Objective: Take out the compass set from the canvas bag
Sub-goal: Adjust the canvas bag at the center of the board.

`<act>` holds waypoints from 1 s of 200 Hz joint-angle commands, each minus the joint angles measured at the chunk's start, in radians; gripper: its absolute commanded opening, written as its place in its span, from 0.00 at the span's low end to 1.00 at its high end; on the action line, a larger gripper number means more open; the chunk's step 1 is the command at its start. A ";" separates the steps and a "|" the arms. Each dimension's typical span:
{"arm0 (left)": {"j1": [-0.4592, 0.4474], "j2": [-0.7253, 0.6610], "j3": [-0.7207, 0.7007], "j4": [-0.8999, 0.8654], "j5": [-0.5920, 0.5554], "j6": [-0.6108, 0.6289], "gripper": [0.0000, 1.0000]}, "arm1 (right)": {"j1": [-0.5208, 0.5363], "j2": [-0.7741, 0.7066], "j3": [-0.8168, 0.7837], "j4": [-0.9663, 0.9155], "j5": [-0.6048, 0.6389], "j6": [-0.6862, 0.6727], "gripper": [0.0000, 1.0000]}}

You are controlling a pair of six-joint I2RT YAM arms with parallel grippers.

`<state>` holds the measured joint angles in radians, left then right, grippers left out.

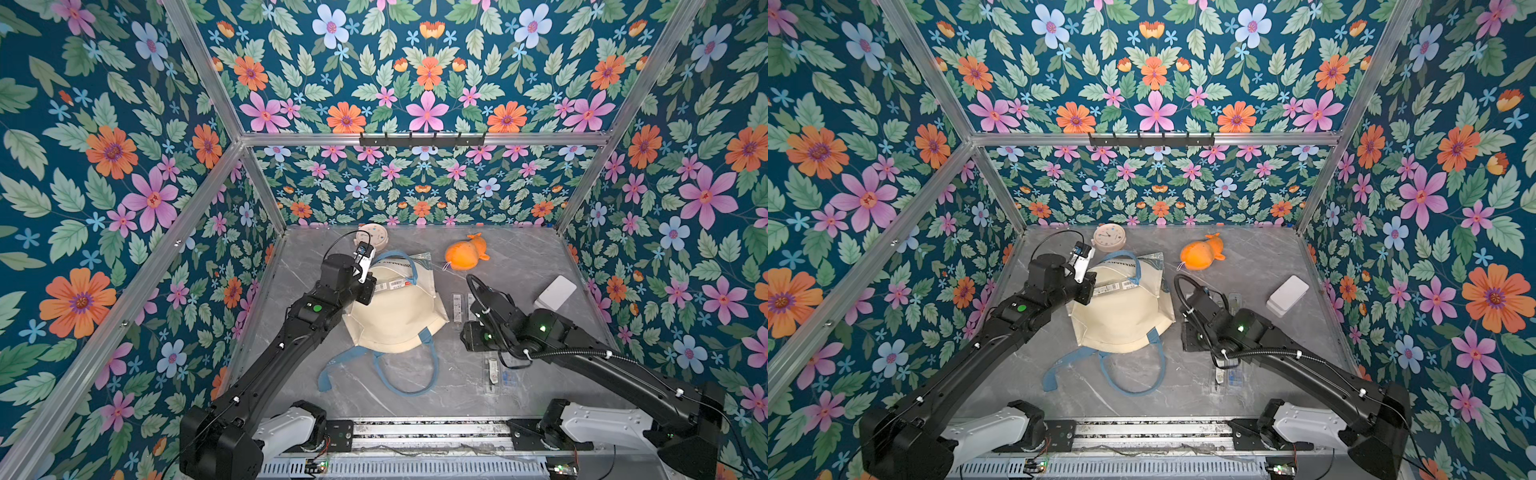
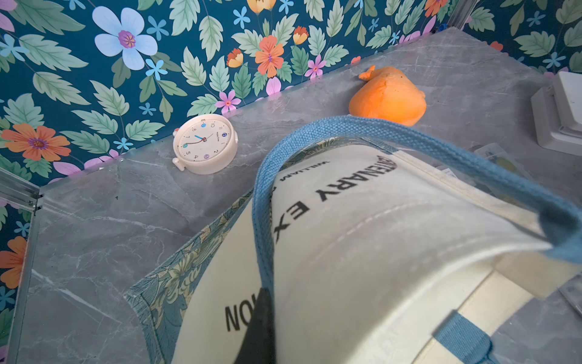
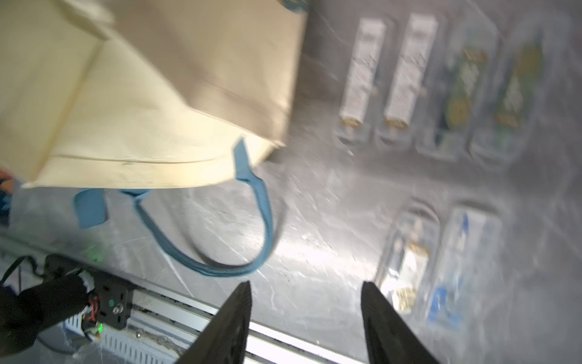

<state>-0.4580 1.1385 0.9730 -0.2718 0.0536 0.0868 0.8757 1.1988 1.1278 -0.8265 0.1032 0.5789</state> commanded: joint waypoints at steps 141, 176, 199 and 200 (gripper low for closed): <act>-0.011 0.012 0.031 -0.020 0.026 0.030 0.00 | -0.116 0.490 0.426 0.382 -0.089 -0.798 0.51; -0.011 0.009 0.036 -0.079 -0.003 0.027 0.27 | -0.143 0.519 0.481 0.327 -0.129 -0.715 0.24; -0.011 -0.001 0.026 -0.145 -0.051 0.013 0.46 | -0.145 0.541 0.512 0.282 -0.122 -0.678 0.18; -0.011 0.000 0.025 -0.147 -0.052 0.011 0.46 | -0.145 0.541 0.513 0.281 -0.122 -0.676 0.18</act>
<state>-0.4717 1.1492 1.0027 -0.3607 0.0563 0.1081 0.7300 1.7252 1.6157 -0.4938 -0.0147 -0.1539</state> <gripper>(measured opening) 0.409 0.187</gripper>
